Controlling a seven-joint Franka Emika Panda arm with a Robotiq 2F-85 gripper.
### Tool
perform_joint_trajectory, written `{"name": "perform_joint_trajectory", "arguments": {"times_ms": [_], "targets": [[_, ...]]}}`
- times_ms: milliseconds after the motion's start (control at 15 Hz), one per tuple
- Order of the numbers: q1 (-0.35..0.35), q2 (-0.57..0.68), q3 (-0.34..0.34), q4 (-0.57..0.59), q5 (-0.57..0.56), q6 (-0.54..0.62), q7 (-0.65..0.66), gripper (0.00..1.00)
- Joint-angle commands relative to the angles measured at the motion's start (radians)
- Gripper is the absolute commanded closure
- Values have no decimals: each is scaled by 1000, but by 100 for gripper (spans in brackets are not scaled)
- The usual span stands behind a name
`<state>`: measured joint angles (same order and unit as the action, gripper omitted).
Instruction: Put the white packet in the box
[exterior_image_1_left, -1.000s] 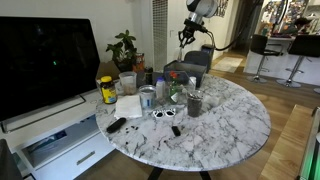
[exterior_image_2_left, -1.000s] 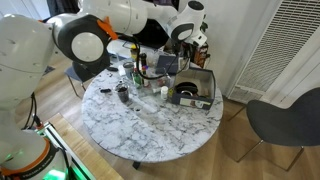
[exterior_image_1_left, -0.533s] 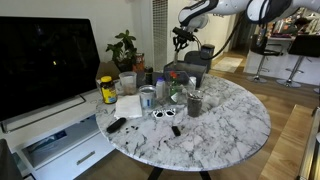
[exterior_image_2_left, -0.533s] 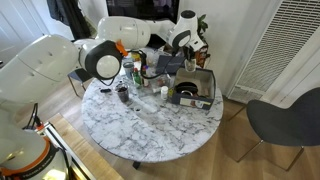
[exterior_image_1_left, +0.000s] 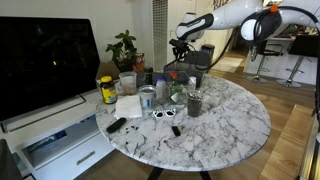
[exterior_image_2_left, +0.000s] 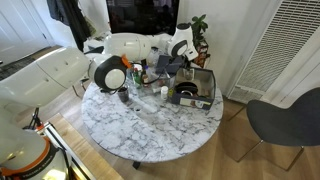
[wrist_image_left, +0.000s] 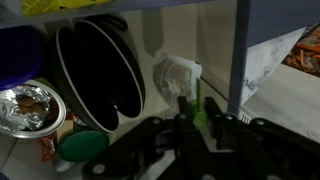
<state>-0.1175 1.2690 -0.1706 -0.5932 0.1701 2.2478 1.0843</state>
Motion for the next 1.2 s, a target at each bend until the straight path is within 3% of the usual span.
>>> {"name": "perform_joint_trajectory", "arguments": {"times_ms": [0, 267, 333, 467, 800, 867, 933, 1000, 1133], "targets": [[-11, 64, 20, 86, 12, -49, 3, 95], [-11, 82, 36, 91, 9, -53, -19, 95], [-11, 82, 39, 92, 6, -55, -34, 54], [-11, 66, 44, 96, 2, -49, -85, 46], [-55, -39, 100, 112, 20, -108, -427, 9], [-88, -15, 137, 206, 5, -188, -490, 2], [-108, -42, 156, 214, 15, -252, -556, 0], [-123, -121, 177, 126, 25, -267, -627, 0], [-156, -163, 198, 138, 24, -369, -743, 0]]}}
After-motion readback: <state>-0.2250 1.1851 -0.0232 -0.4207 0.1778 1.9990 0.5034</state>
